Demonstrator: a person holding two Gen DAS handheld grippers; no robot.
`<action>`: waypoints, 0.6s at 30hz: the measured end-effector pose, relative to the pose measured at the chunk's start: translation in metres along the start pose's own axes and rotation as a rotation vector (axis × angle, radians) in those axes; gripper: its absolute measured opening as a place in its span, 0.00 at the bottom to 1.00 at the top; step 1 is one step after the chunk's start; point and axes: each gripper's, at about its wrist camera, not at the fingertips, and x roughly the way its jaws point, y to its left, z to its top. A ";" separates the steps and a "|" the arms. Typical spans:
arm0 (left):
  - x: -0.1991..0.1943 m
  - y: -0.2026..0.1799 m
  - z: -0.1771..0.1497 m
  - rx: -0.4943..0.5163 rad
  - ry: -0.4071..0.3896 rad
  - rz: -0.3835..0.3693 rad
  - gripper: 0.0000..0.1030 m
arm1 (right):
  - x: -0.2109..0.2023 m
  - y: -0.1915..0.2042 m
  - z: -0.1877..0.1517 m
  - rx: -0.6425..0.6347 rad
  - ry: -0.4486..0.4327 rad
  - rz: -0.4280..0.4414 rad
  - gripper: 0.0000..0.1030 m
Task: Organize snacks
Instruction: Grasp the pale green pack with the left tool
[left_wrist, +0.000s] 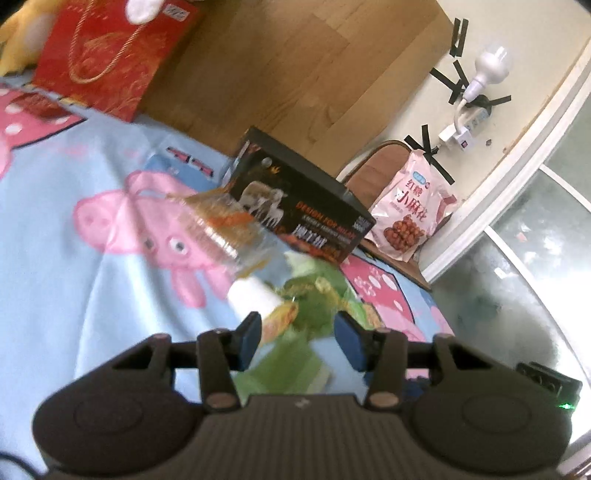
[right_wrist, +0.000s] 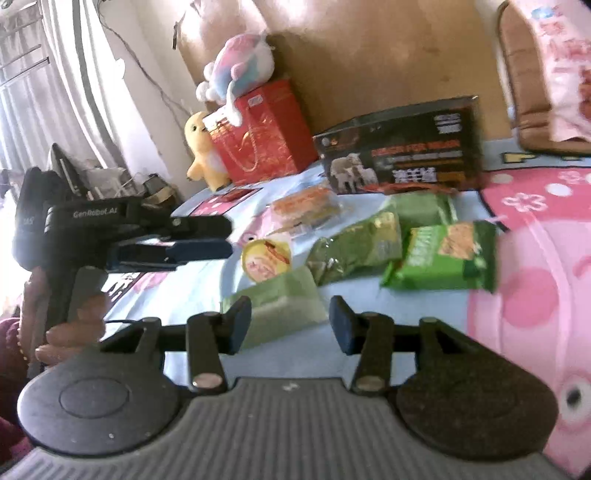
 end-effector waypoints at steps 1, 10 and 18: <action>-0.004 0.002 -0.003 -0.005 0.004 -0.004 0.46 | -0.004 0.003 -0.002 -0.014 -0.005 0.001 0.51; -0.009 0.010 -0.033 -0.079 0.090 -0.043 0.46 | 0.034 -0.009 0.025 0.018 0.057 0.001 0.57; 0.000 0.023 -0.031 -0.103 0.109 -0.020 0.38 | 0.023 0.019 -0.001 -0.076 0.124 0.069 0.49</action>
